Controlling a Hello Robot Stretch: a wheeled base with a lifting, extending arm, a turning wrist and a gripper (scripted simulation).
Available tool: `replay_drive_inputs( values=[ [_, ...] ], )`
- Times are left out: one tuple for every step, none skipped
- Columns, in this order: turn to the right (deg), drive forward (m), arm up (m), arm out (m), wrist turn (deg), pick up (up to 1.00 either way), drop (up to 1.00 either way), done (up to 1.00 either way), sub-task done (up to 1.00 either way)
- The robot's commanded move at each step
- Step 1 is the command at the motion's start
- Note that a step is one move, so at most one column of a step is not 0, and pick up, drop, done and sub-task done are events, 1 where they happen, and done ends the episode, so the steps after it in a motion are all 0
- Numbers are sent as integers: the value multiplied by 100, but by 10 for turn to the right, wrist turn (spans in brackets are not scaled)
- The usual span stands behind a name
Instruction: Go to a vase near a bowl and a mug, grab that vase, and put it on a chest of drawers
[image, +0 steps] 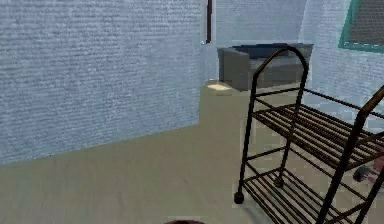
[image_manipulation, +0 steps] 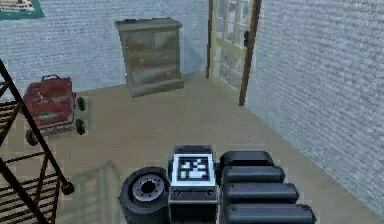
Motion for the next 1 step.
replay_drive_inputs(
  values=[
    [0, 100, 0, 0, 0, 0, 0, 0, 0]
  ],
)
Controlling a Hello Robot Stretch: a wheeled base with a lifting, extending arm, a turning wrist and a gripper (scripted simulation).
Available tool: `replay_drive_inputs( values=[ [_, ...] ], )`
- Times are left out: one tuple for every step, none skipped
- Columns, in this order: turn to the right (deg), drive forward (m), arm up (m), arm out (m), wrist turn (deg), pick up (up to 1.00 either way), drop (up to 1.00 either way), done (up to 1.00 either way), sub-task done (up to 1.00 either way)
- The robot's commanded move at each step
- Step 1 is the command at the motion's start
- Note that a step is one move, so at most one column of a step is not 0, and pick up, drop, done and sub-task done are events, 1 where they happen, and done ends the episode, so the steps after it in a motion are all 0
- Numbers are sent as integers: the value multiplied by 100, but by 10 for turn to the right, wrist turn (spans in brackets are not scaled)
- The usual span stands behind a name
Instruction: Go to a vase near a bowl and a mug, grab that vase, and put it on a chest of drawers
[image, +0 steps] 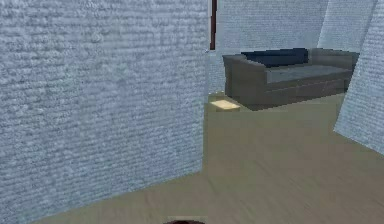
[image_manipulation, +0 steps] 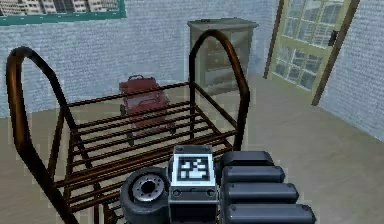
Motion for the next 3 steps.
replay_drive_inputs(
  values=[
    [0, 30, 0, 0, 0, 0, 0, 0, 0],
    [-120, 0, 0, 0, 0, 0, 0, 0, 0],
    [0, 40, 0, 0, 0, 0, 0, 0, 0]
  ],
)
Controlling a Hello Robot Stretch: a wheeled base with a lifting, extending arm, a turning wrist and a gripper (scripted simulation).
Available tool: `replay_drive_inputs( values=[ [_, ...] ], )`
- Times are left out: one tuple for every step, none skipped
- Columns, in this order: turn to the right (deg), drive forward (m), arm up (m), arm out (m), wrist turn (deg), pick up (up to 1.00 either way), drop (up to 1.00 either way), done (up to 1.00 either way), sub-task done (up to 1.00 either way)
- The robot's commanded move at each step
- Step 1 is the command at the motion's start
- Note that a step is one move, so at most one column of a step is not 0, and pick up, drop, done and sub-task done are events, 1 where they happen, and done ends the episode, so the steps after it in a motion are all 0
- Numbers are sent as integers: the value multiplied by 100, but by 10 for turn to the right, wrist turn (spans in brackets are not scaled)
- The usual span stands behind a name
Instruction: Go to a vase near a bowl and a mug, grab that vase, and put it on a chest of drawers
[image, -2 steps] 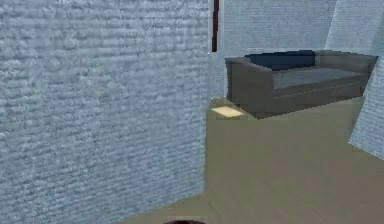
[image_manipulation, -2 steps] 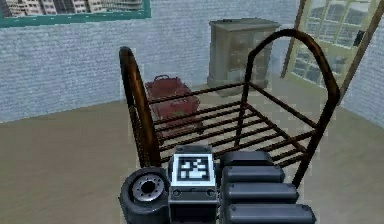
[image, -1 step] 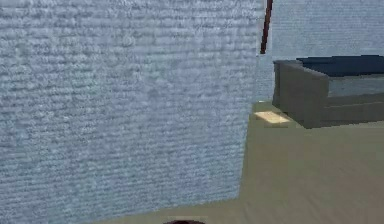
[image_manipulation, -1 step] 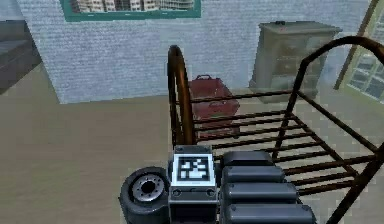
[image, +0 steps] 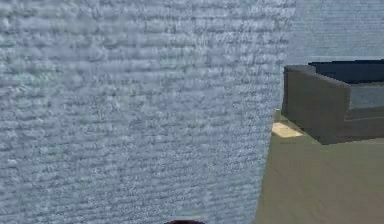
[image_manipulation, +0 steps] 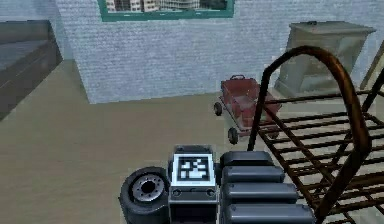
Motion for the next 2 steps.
replay_drive_inputs(
  values=[
    [450, 0, 0, 0, 0, 0, 0, 0, 0],
    [120, 0, 0, 0, 0, 0, 0, 0, 0]
  ],
)
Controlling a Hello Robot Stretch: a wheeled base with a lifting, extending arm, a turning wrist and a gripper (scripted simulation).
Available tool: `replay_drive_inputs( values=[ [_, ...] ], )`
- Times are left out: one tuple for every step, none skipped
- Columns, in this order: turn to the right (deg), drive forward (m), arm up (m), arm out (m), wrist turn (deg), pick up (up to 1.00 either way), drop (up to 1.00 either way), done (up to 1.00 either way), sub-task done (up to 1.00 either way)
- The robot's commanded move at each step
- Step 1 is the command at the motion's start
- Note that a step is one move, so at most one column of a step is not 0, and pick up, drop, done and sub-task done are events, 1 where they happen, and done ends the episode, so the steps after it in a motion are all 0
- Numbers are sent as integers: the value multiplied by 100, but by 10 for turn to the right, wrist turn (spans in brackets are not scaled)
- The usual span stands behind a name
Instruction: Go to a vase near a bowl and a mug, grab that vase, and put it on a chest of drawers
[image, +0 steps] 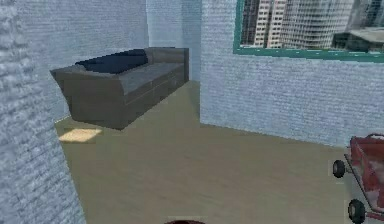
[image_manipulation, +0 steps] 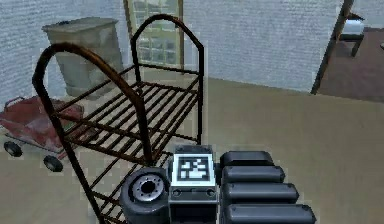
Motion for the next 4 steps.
replay_drive_inputs(
  values=[
    [0, 90, 0, 0, 0, 0, 0, 0, 0],
    [-270, 0, 0, 0, 0, 0, 0, 0, 0],
    [0, 45, 0, 0, 0, 0, 0, 0, 0],
    [-300, 0, 0, 0, 0, 0, 0, 0, 0]
  ],
)
